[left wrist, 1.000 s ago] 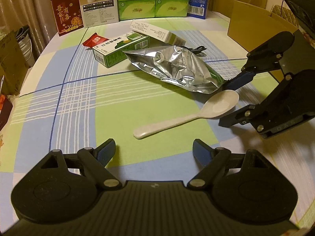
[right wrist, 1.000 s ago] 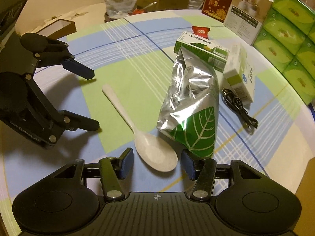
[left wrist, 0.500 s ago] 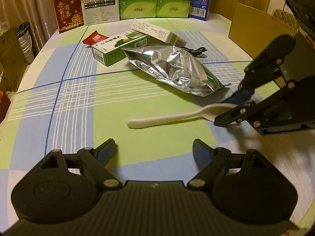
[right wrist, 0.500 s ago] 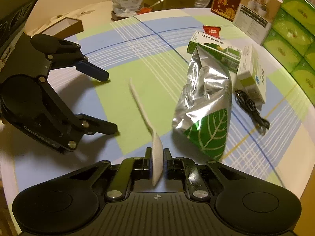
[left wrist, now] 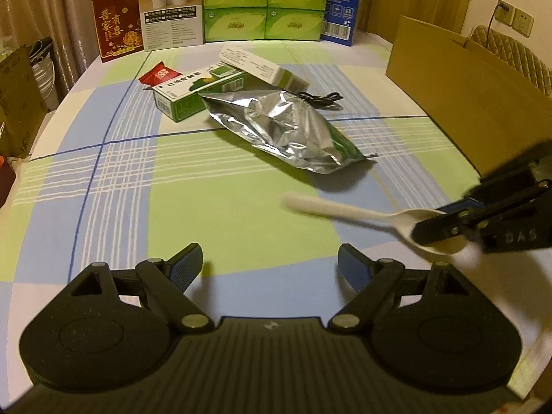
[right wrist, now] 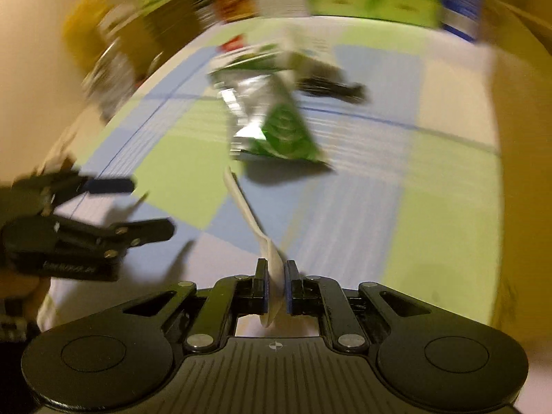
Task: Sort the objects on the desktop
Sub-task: 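Move the right tool to the white spoon and grasp its bowl, then grasp the silver foil bag with the left tool while the right tool holds the spoon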
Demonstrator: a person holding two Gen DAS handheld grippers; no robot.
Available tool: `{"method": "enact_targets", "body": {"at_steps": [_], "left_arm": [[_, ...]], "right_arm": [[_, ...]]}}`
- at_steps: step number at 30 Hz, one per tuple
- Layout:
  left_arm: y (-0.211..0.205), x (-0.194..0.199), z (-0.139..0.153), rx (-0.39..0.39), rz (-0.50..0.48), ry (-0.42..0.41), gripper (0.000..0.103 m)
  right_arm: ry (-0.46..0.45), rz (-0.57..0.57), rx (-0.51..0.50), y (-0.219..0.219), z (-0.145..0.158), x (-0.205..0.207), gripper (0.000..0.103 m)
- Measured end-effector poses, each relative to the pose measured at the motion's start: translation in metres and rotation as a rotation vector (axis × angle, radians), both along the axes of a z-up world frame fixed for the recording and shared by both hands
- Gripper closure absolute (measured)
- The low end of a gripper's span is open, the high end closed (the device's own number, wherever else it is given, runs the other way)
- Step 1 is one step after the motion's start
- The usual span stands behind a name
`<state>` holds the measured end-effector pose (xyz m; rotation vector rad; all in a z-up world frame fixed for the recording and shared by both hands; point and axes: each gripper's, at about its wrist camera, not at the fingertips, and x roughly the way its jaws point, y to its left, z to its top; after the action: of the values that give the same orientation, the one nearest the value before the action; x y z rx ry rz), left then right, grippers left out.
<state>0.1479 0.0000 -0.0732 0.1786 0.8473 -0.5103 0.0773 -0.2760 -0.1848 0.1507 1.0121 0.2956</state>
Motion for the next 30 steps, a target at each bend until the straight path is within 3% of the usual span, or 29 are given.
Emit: {"method": "enact_targets", "body": {"at_steps": [3,5,11,14,21,23,28,30], "left_arm": [[-0.006,-0.006,0.002,-0.002,-0.012,0.004,0.020],[-0.011,-0.010,0.003,-0.004,-0.020,0.007,0.020],[-0.018,-0.020,0.006,-0.004,-0.023,0.013,0.020],[-0.019,-0.023,0.006,-0.009,-0.015,0.021,0.020],[-0.022,-0.029,0.005,-0.005,-0.012,0.038,0.020],[-0.022,-0.030,0.004,-0.009,-0.010,0.043,0.020],[-0.025,-0.033,0.002,-0.013,-0.009,0.054,0.020],[-0.026,-0.034,0.001,-0.015,-0.008,0.059,0.020]], "right_arm": [[-0.049,0.014,-0.031,-0.004,0.003,-0.013,0.092],[-0.106,0.076,-0.095,0.001,0.007,-0.021,0.079],[-0.211,0.251,-0.228,0.022,0.010,-0.036,0.069],[-0.209,0.279,-0.236,0.026,-0.001,-0.034,0.046],[-0.202,0.252,-0.214,0.017,-0.013,-0.028,0.049],[-0.209,0.273,-0.229,0.019,-0.016,-0.031,0.061],[-0.221,0.233,-0.218,0.017,-0.019,-0.036,0.073],[-0.224,0.215,-0.213,0.018,-0.019,-0.039,0.073]]}}
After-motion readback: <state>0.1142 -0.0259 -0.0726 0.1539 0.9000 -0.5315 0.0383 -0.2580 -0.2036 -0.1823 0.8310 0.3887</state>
